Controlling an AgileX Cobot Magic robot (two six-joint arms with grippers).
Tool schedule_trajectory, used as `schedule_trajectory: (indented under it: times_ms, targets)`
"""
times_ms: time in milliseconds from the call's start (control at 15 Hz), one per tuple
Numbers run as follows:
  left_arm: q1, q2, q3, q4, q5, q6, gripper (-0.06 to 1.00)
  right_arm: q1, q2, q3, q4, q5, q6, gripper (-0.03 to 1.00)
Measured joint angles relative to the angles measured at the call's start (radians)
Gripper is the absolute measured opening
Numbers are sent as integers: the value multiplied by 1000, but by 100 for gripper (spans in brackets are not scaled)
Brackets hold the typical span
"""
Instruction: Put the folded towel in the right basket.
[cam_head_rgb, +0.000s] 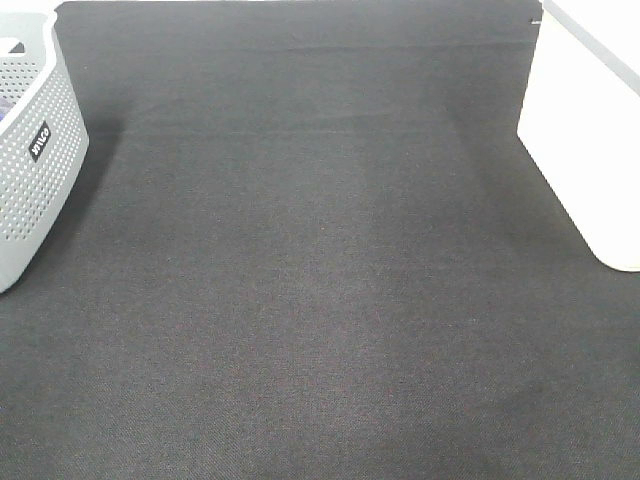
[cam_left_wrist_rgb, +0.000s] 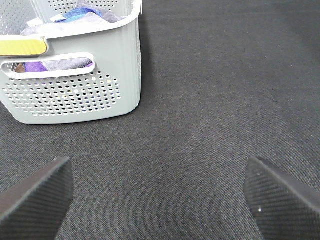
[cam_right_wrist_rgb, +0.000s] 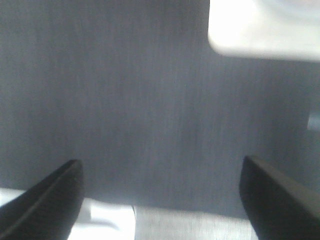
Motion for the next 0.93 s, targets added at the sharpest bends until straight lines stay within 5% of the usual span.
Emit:
schedule_trajectory:
  times_ms: [200, 933]
  targets:
    - [0, 0, 0, 0, 0, 0, 87, 0, -285, 265, 14, -19, 0, 80]
    - [0, 0, 0, 0, 0, 0, 87, 0, -975, 555, 26, -145, -36, 80]
